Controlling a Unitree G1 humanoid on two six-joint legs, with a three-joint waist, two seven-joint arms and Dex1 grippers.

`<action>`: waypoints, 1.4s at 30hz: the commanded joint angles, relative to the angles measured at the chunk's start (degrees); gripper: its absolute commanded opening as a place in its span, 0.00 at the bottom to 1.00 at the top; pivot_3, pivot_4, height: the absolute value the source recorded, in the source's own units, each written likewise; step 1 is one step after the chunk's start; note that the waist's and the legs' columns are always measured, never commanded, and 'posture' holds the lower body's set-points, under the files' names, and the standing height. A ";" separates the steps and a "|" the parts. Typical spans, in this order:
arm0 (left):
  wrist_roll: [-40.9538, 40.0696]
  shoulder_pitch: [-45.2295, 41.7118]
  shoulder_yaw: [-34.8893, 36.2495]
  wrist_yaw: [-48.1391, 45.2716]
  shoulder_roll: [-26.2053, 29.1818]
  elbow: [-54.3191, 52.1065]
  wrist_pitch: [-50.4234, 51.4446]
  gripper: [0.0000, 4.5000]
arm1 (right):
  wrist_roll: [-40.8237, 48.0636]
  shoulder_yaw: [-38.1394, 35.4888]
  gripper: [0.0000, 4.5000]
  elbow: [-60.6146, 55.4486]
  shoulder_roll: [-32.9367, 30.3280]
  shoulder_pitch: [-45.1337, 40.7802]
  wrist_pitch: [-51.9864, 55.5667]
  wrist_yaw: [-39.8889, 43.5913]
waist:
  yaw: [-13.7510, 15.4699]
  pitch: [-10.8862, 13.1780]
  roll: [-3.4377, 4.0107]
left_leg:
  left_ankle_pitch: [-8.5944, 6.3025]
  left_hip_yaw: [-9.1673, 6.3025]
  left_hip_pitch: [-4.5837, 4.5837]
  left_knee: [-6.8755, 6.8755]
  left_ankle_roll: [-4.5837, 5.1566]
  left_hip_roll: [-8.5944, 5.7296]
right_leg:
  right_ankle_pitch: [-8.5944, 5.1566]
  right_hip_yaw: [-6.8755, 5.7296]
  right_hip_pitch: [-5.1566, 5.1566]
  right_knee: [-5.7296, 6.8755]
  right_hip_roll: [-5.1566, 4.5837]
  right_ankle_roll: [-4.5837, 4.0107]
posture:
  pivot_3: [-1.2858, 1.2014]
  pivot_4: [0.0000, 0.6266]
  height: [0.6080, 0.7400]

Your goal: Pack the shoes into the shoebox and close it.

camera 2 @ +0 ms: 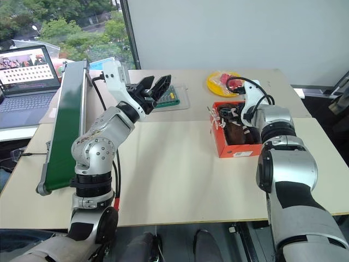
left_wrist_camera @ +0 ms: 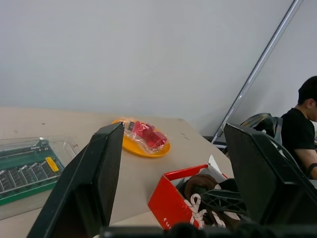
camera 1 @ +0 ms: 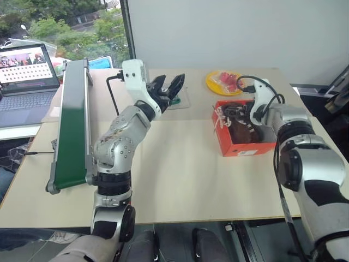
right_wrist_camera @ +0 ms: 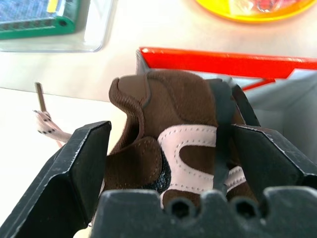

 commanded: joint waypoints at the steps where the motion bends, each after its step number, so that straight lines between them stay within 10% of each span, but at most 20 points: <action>1: -0.57 -0.58 -0.10 -0.45 -0.19 -1.83 -1.03 0.75 | 0.16 -0.27 1.00 -4.11 -2.57 -3.90 -2.37 1.00 | 0.02 0.00 0.00 | 0.00 0.00 0.00 -0.01 0.00 0.00 | 0.00 0.00 -0.01 0.00 0.00 0.00 | 0.52 0.24 1.00; 11: -0.54 -0.48 -0.18 -0.59 -0.34 -1.70 -1.11 0.75 | -1.22 1.93 1.00 -5.95 -5.07 -4.49 -1.21 3.18 | 0.12 0.00 0.00 | 0.00 0.00 0.00 -0.01 0.00 0.00 | 0.00 0.00 0.00 0.00 0.00 0.00 | 0.52 0.24 1.00; 25: -0.66 -0.58 -0.35 -0.70 -0.40 -1.80 -0.73 0.75 | -6.64 10.62 0.01 -11.60 -7.67 3.01 2.04 14.39 | 0.21 0.00 0.00 | -0.01 -0.01 0.01 0.00 0.01 0.00 | 0.00 0.00 0.00 0.00 0.00 0.00 | 0.52 0.24 1.00; 42: -0.61 -0.54 0.03 -0.03 0.19 -2.60 -0.08 0.75 | -14.25 17.83 0.01 -3.24 4.51 6.36 -8.12 8.25 | -0.11 -0.01 0.00 | 0.03 0.01 0.10 0.01 -0.05 0.01 | 0.00 0.04 0.02 0.06 0.02 0.00 | 0.52 0.24 1.00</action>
